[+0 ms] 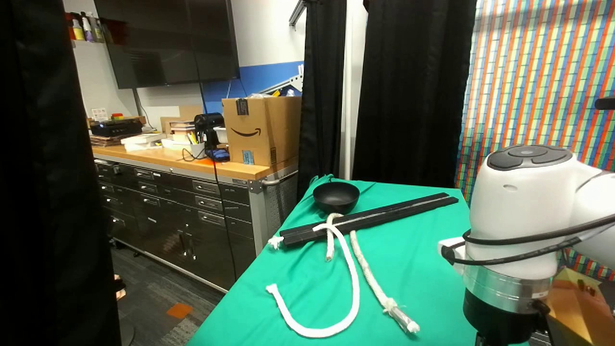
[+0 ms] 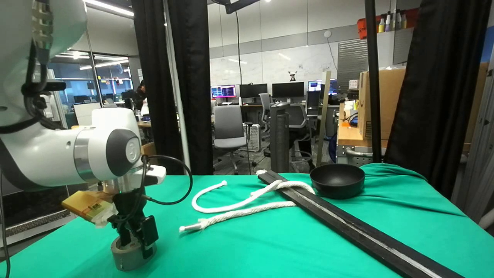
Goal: Put the gray tape in the black bowl
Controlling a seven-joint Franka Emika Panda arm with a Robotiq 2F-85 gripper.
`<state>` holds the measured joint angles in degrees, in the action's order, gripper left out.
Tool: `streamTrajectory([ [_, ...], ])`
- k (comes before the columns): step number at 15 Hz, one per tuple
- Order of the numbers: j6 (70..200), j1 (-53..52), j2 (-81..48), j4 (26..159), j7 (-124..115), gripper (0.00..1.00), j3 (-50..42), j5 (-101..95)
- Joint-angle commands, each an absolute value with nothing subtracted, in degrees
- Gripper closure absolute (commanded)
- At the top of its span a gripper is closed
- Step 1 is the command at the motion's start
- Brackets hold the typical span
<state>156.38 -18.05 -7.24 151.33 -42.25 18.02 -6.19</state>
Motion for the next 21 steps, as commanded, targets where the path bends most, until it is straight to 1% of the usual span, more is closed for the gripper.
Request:
streamTrajectory([
  [1, 159.05, -20.35, -10.19, 149.55, -44.39, 0.29, 15.27, -8.34],
  [2, 159.29, -20.72, -10.64, 149.35, -44.37, 0.39, 14.75, -8.38],
  [6, 159.73, -21.92, -11.59, 148.81, -44.03, 0.71, 13.1, -8.09],
  [8, 159.64, -22.2, -11.63, 148.73, -43.99, 0.84, 12.5, -8.14],
  [9, 159.5, -22.27, -11.43, 148.79, -43.95, 0.88, 12.32, -8.13],
  [11, 158.12, -22.21, -10.27, 148.95, -43.44, 0.91, 12.38, -7.57],
  [13, 155.41, -22.16, -7.5, 149.35, -42.93, 0.87, 12.91, -6.82],
  [16, 151.6, -22.08, -3.25, 149.63, -43.01, 0.87, 13.82, -6.25],
  [21, 140.63, -20.6, 6.89, 148.35, -42.47, 0.87, 16.21, -5.84],
])
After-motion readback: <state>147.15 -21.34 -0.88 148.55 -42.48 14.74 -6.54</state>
